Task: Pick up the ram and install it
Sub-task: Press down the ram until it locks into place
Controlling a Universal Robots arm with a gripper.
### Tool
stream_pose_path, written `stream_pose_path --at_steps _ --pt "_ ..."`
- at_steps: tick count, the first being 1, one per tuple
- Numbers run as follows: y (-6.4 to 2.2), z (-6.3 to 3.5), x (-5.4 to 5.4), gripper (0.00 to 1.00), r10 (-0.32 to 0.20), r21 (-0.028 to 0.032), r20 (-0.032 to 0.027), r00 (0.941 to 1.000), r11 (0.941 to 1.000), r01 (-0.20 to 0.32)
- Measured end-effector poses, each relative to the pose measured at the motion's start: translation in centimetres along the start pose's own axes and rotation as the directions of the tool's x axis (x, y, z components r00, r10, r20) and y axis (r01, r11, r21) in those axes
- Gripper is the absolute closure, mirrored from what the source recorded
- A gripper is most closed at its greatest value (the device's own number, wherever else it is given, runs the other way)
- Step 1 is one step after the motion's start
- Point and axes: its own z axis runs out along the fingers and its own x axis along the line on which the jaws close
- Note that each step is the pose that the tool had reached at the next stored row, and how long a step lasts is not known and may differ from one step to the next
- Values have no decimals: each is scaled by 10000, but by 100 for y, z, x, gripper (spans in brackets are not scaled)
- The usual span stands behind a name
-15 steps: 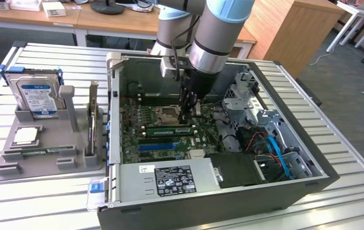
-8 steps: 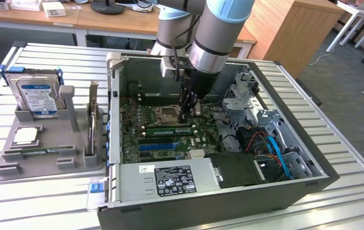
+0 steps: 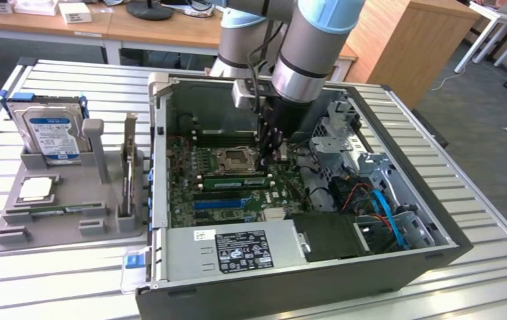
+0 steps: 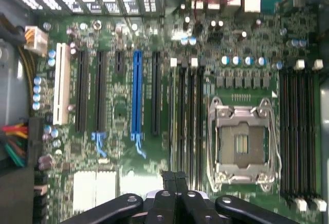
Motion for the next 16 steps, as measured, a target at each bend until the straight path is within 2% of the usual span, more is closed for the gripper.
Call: stream_pose_path --at_steps 4,9,16 --pt "-131 -9 -1 90 -1 0 1 10000 10000 1" --pt "-241 -17 -2 90 0 -1 -1 10000 10000 0" --pt "-250 2 -1 90 -1 0 -1 10000 10000 1"
